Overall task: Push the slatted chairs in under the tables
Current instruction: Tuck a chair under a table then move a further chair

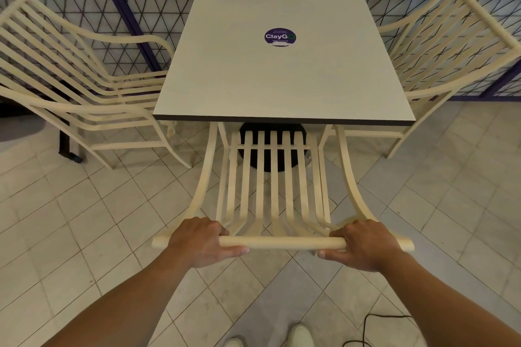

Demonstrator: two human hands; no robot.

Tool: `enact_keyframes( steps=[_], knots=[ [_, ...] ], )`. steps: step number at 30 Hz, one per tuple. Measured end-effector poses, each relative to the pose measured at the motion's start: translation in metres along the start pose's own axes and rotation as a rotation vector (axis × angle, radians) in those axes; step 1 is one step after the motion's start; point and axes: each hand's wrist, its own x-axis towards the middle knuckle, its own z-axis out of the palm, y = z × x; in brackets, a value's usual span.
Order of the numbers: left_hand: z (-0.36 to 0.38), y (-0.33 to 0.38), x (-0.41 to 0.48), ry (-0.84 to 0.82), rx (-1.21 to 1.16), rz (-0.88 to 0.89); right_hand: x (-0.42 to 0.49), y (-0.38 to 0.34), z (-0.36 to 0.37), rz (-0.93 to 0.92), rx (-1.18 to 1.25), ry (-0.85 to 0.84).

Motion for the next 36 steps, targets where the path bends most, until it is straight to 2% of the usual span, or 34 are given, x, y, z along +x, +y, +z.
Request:
enact_keyframes(
  steps=[9,21,24,27,31,36],
  knots=[
    [-0.003,0.0,0.005,0.04,-0.006,0.004,0.005,0.002,-0.006,0.022,0.003,-0.029],
    [-0.01,0.014,-0.015,-0.043,-0.017,-0.044,-0.014,-0.017,-0.022,0.124,0.005,-0.16],
    [-0.011,0.024,-0.03,-0.023,-0.016,-0.034,-0.027,-0.028,-0.029,0.147,0.051,-0.128],
    [-0.009,0.029,-0.051,0.0,-0.049,-0.01,-0.044,-0.045,-0.035,0.135,0.098,-0.092],
    [-0.013,0.031,-0.088,-0.094,-0.126,-0.05,-0.065,-0.072,-0.04,0.124,0.082,-0.101],
    [-0.009,0.032,-0.134,-0.173,-0.268,-0.125,-0.083,-0.117,-0.038,-0.008,0.135,-0.118]
  ],
)
